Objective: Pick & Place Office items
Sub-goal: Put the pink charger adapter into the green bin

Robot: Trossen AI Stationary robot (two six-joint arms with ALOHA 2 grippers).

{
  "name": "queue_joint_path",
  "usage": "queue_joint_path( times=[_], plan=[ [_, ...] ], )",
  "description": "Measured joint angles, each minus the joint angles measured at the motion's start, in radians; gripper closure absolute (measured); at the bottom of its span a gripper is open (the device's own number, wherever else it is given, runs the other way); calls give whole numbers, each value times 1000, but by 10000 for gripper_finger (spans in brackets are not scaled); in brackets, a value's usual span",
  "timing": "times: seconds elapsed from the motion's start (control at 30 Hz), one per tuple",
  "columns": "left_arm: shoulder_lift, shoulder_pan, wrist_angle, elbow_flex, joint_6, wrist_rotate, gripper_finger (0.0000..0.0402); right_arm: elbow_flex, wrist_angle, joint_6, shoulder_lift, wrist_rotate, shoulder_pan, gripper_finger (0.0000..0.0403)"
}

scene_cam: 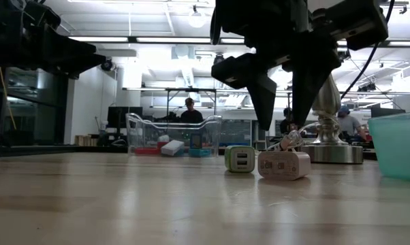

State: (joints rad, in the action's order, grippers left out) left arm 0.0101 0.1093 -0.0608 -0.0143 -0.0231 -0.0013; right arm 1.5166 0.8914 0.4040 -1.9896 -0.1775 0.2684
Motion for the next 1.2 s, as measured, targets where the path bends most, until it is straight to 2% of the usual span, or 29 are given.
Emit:
queue_joint_path(
  times=[0.27,0.53,0.67,1.2],
  plan=[
    [0,0,0,0,0,0,164,-18,-14,-22,2,-13,0,234],
    [0,0,0,0,0,0,164,-29,-29,-36,2,-13,0,166],
    [0,0,0,0,0,0,164,-29,-29,-34,2,-7,0,147],
    [0,0,0,0,0,0,164,-29,-43,-29,2,48,0,140]
  ],
)
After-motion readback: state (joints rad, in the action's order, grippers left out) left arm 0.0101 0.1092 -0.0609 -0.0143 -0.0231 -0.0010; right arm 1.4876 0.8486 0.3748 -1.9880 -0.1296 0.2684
